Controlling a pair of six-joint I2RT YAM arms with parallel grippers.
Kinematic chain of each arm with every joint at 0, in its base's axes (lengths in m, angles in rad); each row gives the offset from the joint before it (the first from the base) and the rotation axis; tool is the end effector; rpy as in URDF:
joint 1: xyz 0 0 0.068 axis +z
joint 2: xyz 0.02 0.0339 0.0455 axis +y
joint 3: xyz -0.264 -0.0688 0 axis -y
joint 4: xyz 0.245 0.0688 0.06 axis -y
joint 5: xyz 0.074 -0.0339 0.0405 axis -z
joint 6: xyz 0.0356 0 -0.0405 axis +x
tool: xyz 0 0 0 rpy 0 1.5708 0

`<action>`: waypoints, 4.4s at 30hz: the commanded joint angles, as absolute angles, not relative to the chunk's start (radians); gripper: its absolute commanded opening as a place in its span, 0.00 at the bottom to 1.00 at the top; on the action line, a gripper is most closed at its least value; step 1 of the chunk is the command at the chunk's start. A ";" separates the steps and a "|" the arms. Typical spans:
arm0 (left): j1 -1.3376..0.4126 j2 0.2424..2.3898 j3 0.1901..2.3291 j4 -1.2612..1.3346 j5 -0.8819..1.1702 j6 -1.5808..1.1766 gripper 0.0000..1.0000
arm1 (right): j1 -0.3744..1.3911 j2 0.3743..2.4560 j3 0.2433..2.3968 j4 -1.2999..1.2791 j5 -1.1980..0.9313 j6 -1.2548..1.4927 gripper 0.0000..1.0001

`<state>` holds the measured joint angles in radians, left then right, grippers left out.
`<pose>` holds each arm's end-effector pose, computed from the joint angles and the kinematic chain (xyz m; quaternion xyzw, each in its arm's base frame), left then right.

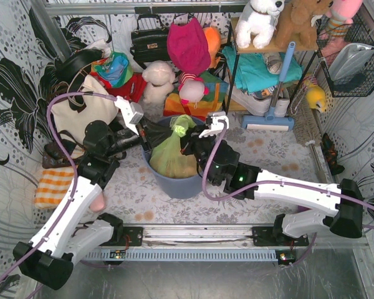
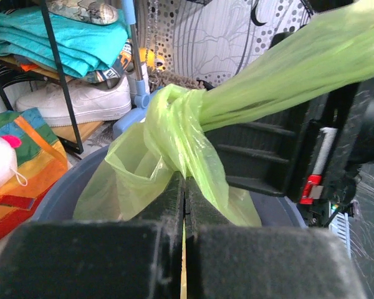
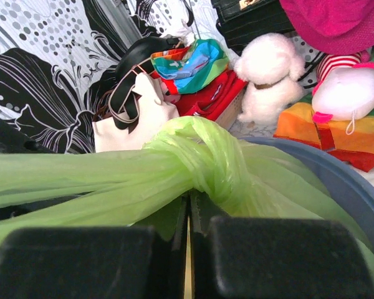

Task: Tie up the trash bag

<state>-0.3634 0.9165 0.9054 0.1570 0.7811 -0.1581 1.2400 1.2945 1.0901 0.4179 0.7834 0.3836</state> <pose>0.1810 -0.0957 0.3947 0.3485 0.5718 -0.4209 0.6120 0.1202 0.2728 0.3975 0.0294 0.6512 0.3571 0.6690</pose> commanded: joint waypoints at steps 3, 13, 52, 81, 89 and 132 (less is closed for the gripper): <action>-0.357 0.879 0.934 0.171 0.869 -0.176 0.00 | 1.244 1.304 1.031 0.581 0.765 0.363 0.00; -0.358 0.859 0.930 0.098 0.930 -0.162 0.00 | 1.244 1.357 0.956 0.939 0.670 0.111 0.00; -0.358 0.891 0.950 0.001 1.088 -0.113 0.01 | 1.228 1.595 0.911 1.687 0.420 -0.374 0.00; -0.358 0.920 1.175 -0.043 0.410 -0.301 0.42 | 1.226 1.554 0.880 1.692 0.409 -0.344 0.00; -0.359 0.908 1.120 0.032 0.524 -0.363 0.51 | 1.226 1.549 0.879 1.692 0.408 -0.346 0.00; -0.359 0.856 1.054 0.110 0.551 -0.435 0.05 | 1.226 1.531 0.860 1.694 0.452 -0.339 0.00</action>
<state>-0.3534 0.8993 1.0355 0.1265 0.5930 -0.4591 1.2289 1.5585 0.8631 1.5864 0.4389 -0.3496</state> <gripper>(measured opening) 0.107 0.003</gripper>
